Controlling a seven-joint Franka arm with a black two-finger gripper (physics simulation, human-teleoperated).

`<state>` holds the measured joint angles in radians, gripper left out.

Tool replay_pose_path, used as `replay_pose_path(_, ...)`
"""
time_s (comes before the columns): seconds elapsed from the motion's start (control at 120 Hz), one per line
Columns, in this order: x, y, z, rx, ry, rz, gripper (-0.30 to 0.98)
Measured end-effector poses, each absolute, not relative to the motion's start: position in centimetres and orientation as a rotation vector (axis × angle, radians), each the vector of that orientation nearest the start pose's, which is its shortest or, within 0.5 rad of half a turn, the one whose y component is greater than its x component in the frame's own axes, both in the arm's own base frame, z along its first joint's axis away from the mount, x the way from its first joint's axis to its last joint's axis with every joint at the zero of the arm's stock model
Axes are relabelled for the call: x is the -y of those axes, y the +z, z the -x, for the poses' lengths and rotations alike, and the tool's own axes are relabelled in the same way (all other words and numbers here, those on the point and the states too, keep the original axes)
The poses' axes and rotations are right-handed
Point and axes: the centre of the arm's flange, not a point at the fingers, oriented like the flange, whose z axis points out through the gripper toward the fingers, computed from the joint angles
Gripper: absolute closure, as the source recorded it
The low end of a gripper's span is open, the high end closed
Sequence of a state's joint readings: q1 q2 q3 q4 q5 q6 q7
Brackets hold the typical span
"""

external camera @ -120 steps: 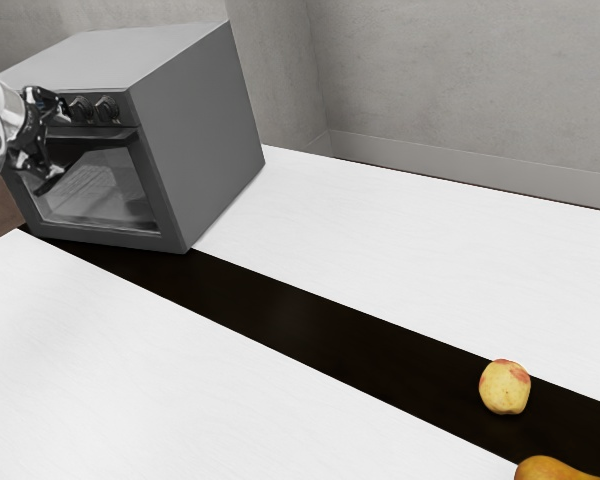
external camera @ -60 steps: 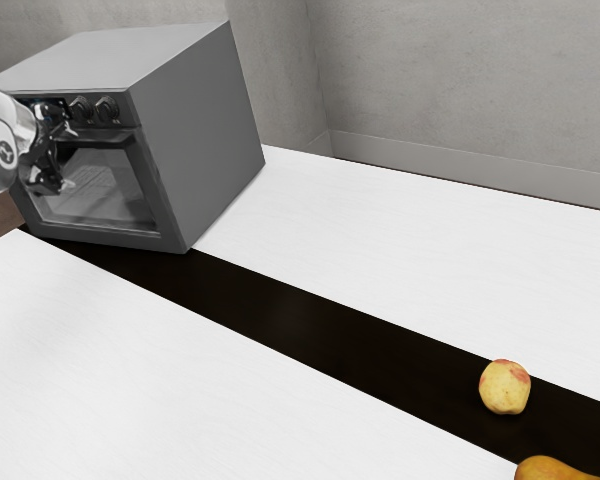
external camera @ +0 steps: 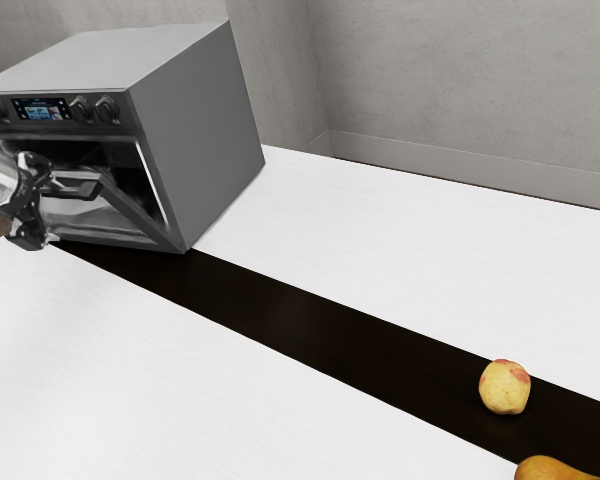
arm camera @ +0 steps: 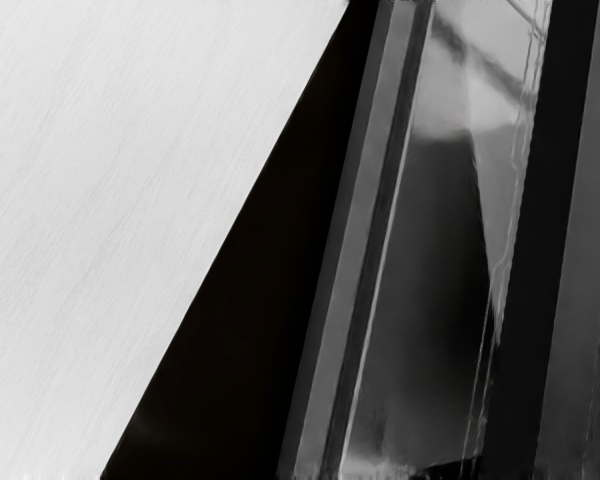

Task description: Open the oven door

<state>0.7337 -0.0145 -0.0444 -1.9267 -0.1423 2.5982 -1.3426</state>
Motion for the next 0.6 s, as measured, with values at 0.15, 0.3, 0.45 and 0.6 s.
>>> replay_pose_path(0.15,-31.8,58.9,-41.8,-2.321,0.941,-1.339,0.0)
replay_pose_path(0.3,-24.3,60.9,-43.6,-2.219,0.962,-1.453,0.0)
replay_pose_path(0.45,-2.7,76.5,-53.2,-1.724,0.745,-1.931,0.0)
replay_pose_path(0.6,7.8,69.6,-51.4,-1.581,0.373,-2.469,0.0)
